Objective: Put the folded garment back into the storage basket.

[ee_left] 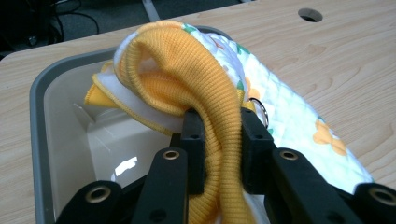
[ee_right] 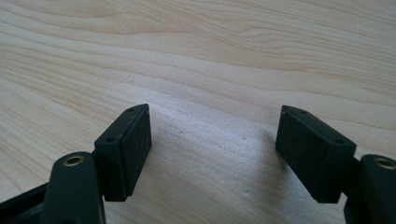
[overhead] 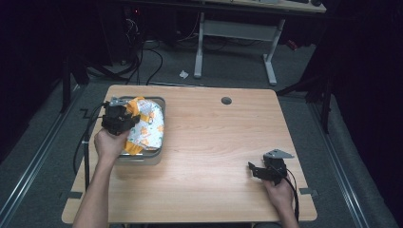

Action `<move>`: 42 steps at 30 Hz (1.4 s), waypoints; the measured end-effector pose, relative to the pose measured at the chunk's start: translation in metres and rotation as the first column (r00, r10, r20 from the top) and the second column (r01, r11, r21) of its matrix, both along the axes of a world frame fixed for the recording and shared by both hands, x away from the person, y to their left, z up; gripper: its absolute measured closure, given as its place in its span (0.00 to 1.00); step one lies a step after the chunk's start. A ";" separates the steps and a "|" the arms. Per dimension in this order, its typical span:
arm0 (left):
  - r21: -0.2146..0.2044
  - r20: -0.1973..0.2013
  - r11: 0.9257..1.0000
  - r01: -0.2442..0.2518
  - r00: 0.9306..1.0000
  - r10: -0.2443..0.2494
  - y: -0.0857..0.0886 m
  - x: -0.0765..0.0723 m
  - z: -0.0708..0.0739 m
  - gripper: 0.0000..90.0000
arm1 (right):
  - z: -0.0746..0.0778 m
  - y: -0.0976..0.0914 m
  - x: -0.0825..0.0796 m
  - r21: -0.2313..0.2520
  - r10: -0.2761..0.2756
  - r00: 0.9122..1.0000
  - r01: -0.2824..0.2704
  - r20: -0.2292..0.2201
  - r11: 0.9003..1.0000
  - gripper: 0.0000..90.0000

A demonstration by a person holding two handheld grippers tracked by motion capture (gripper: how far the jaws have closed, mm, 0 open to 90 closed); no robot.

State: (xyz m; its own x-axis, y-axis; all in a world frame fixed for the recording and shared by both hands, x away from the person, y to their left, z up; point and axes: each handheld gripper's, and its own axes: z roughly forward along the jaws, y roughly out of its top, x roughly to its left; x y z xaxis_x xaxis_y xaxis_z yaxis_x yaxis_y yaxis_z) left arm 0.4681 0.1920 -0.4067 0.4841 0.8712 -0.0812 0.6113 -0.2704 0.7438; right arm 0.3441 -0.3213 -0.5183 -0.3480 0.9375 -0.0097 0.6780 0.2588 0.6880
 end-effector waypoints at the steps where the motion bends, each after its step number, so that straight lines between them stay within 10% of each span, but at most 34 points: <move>1: 0.003 -0.003 1.000 -0.003 1.000 0.003 -0.001 0.001 -0.002 0.83 | 0.000 0.000 0.000 0.000 0.000 1.000 0.000 0.000 1.000 0.30; 13: 0.007 -0.050 1.000 -0.024 0.998 0.025 0.000 0.010 -0.024 0.83 | 0.000 0.000 0.000 0.000 0.000 1.000 0.000 0.000 1.000 0.30; 28: 0.116 -0.101 0.993 -0.032 0.994 0.044 -0.011 0.020 -0.043 0.82 | 0.000 0.000 0.000 0.000 0.000 1.000 0.000 0.000 1.000 0.30; 42: 0.198 -0.119 0.971 -0.132 0.980 0.157 -0.005 0.025 -0.047 0.52 | 0.000 0.000 0.000 0.000 0.000 1.000 0.000 -0.001 1.000 0.30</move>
State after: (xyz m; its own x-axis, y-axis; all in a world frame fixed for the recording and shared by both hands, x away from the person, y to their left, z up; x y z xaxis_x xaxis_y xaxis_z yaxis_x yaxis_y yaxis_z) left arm 0.4935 0.1873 -0.4537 0.3481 0.9368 0.0357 0.7441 -0.2993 0.5972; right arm 0.3441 -0.3214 -0.5182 -0.3485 0.9373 -0.0092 0.6785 0.2590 0.6874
